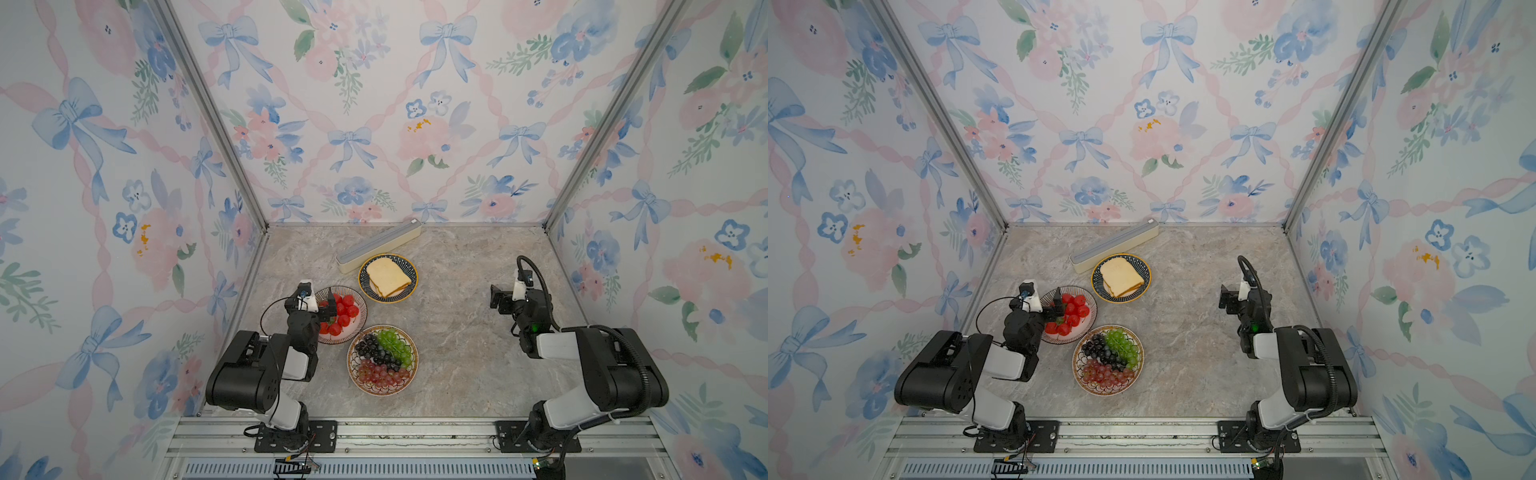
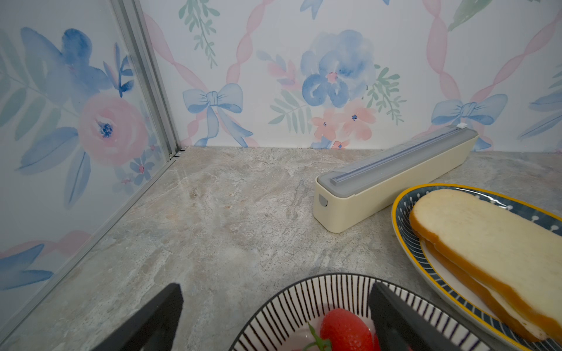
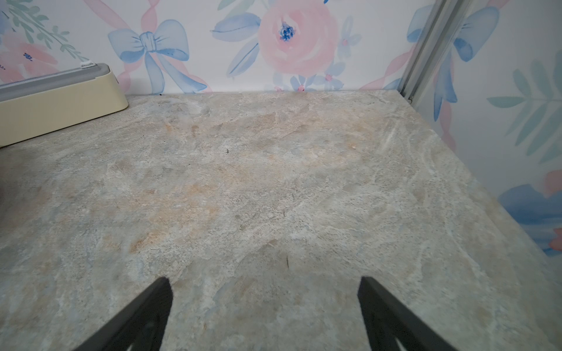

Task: Wrap the plate with plastic wrap
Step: Move the plate to the center of the board.

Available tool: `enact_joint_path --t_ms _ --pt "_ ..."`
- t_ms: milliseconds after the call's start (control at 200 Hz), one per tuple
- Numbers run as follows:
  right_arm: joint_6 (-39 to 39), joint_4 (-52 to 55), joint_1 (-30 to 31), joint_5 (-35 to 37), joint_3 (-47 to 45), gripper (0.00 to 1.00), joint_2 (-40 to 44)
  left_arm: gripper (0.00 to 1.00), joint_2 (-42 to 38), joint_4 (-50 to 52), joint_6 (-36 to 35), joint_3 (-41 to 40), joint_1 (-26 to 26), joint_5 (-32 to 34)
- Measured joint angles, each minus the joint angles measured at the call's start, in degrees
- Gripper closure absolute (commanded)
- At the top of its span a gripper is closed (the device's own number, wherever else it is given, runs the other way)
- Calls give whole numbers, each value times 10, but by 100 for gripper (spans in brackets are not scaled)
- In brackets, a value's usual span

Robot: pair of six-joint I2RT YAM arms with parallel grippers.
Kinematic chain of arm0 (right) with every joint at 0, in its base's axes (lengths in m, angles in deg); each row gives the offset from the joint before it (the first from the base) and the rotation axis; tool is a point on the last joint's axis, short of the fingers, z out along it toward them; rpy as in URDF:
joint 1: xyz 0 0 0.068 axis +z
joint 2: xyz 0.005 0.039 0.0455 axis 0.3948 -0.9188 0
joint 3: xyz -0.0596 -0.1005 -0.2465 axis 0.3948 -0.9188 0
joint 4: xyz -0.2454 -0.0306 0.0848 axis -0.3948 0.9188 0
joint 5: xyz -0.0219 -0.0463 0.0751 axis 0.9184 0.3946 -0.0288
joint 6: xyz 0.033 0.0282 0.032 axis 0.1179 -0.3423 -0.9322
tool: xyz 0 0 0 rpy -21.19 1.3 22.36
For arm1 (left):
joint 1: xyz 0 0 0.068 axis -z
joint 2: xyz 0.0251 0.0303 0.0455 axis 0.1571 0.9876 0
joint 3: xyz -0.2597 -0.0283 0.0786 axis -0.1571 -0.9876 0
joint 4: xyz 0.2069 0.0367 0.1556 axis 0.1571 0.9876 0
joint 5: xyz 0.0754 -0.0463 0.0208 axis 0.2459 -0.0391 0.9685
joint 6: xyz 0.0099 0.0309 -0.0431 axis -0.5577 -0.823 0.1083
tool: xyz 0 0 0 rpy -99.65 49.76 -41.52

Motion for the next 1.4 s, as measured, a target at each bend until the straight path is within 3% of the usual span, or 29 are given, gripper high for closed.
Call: enact_joint_path --t_ms 670,915,1075,1185,1290,1400 --pt "0 0 0 0 0 3 0 2 -5 1 1 -1 0 7" --pt "11 45 24 28 1 3 38 2 -145 47 10 -12 1 44" --pt "9 207 65 48 77 3 131 2 -202 163 92 56 3 51" --pt "-29 285 82 41 149 3 167 2 -205 244 161 137 4 9" --pt "-67 349 116 29 213 3 159 2 -193 308 213 194 12 -43" --pt "-103 408 166 -2 293 0 93 2 -155 366 260 242 19 -108"
